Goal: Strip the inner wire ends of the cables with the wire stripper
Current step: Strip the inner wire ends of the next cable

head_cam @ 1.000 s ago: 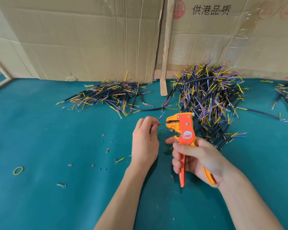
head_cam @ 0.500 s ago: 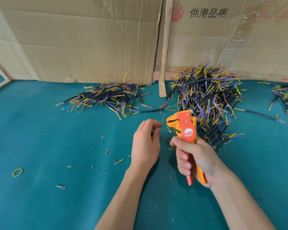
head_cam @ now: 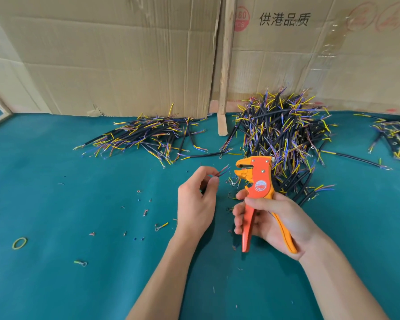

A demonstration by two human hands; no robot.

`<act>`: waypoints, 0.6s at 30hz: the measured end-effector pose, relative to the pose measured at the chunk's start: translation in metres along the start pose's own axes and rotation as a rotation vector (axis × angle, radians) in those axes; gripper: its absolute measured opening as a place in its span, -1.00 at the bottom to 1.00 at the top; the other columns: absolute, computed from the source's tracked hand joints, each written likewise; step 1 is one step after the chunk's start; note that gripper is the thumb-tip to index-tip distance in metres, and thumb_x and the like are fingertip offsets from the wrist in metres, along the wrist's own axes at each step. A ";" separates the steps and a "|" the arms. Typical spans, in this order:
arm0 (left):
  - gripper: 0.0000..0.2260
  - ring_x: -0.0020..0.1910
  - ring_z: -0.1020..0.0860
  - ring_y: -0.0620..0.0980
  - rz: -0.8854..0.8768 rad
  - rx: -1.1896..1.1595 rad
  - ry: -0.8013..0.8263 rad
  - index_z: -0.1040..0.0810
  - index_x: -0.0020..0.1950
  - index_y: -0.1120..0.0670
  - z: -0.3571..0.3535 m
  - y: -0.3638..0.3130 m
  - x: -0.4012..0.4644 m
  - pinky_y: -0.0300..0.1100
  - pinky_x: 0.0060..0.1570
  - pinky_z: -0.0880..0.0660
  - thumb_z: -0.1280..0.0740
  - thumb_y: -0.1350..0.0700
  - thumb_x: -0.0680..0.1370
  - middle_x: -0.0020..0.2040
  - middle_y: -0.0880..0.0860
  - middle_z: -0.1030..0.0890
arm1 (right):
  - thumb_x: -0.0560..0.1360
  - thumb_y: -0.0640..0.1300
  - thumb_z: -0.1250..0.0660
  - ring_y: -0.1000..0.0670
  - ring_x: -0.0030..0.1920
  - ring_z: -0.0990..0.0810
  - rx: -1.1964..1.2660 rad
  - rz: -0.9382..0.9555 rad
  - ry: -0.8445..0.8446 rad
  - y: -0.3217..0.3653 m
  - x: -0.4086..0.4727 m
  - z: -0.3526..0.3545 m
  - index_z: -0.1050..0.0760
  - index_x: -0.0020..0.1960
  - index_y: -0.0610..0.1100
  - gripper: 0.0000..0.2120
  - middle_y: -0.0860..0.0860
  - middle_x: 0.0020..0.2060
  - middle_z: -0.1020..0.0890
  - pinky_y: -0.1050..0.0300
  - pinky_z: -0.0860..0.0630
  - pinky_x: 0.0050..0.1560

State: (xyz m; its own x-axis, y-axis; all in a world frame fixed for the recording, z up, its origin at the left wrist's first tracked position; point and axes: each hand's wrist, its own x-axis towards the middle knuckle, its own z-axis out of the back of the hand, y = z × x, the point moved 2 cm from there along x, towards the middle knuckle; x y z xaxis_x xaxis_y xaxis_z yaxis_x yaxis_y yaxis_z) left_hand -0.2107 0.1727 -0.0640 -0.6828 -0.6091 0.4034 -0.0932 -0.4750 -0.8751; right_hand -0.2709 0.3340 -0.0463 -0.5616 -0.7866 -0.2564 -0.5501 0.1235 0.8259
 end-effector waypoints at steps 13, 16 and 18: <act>-0.82 -0.34 -0.41 -0.12 0.012 0.003 0.036 -0.58 -0.03 -0.01 0.001 0.003 0.001 -0.35 -0.29 -0.34 -0.30 0.28 0.62 -0.28 -0.09 -0.55 | 0.41 -0.28 -0.47 -0.25 -0.28 -0.57 -0.162 -0.044 0.108 0.000 -0.003 -0.001 -0.58 0.02 -0.25 -0.80 -0.29 -0.23 -0.55 -0.13 -0.58 -0.21; -0.82 -0.33 -0.43 -0.11 0.013 0.010 0.030 -0.60 -0.04 0.01 0.000 0.003 0.002 -0.32 -0.27 -0.36 -0.31 0.28 0.61 -0.27 -0.13 -0.56 | 0.42 -0.21 -0.50 -0.21 -0.33 -0.53 -0.200 -0.043 0.099 -0.001 -0.003 -0.002 -0.56 -0.08 -0.22 -0.85 -0.23 -0.28 -0.52 -0.09 -0.56 -0.27; -0.83 -0.32 -0.45 -0.15 0.014 0.011 0.022 -0.61 -0.04 0.02 0.000 0.002 0.002 -0.38 -0.28 -0.36 -0.32 0.28 0.61 -0.29 -0.21 -0.56 | 0.43 -0.16 -0.50 -0.17 -0.37 -0.49 -0.206 -0.038 0.093 -0.002 -0.002 -0.004 -0.55 -0.16 -0.19 -0.85 -0.20 -0.33 -0.49 -0.05 -0.52 -0.33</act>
State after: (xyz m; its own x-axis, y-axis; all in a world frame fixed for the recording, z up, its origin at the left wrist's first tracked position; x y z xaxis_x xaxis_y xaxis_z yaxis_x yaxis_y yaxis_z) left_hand -0.2119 0.1705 -0.0646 -0.6995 -0.6018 0.3854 -0.0758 -0.4738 -0.8774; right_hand -0.2663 0.3329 -0.0458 -0.4787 -0.8418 -0.2497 -0.4265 -0.0257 0.9041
